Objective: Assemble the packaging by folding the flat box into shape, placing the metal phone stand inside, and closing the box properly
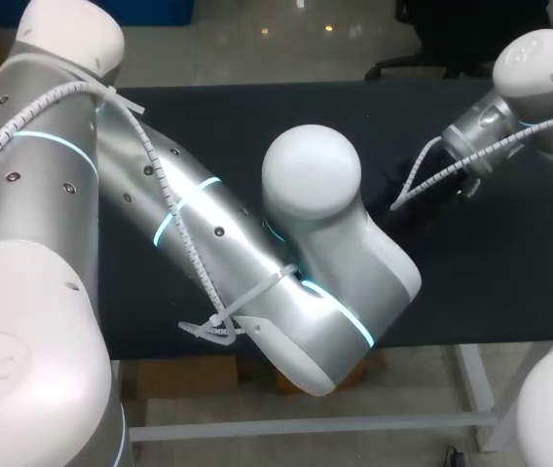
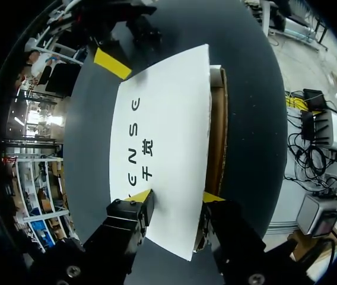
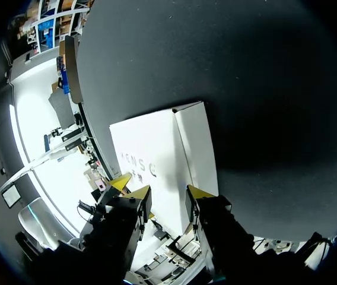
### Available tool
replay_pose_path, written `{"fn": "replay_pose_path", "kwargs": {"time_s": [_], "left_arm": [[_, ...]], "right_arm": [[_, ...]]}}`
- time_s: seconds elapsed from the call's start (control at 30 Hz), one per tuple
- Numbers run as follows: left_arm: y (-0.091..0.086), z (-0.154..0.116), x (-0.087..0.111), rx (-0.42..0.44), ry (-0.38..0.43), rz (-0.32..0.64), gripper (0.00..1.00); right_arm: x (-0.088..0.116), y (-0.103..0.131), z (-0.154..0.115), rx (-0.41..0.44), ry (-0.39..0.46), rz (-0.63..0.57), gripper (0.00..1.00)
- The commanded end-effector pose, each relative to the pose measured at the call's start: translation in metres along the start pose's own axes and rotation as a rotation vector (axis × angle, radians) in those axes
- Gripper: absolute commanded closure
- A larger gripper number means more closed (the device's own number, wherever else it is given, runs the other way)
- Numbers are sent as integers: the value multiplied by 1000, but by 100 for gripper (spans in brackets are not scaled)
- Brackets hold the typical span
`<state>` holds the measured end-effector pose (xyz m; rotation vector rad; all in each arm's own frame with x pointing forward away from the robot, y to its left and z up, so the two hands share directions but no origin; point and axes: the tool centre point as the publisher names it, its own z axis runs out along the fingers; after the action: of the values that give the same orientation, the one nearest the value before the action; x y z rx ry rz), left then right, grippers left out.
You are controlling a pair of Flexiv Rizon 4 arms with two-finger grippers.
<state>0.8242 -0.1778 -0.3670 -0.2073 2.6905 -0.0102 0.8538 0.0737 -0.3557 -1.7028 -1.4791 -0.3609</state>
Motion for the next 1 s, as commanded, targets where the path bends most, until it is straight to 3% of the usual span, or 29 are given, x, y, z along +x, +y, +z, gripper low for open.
{"fn": "replay_pose_path", "kwargs": {"time_s": [0.03, 1.0], "left_arm": [[0, 2, 5, 0, -5, 1, 56], [-2, 5, 12, -3, -5, 12, 55]], "right_arm": [[-2, -3, -2, -5, 7, 0, 65], [-4, -14, -12, -34, 21, -16, 69]]}}
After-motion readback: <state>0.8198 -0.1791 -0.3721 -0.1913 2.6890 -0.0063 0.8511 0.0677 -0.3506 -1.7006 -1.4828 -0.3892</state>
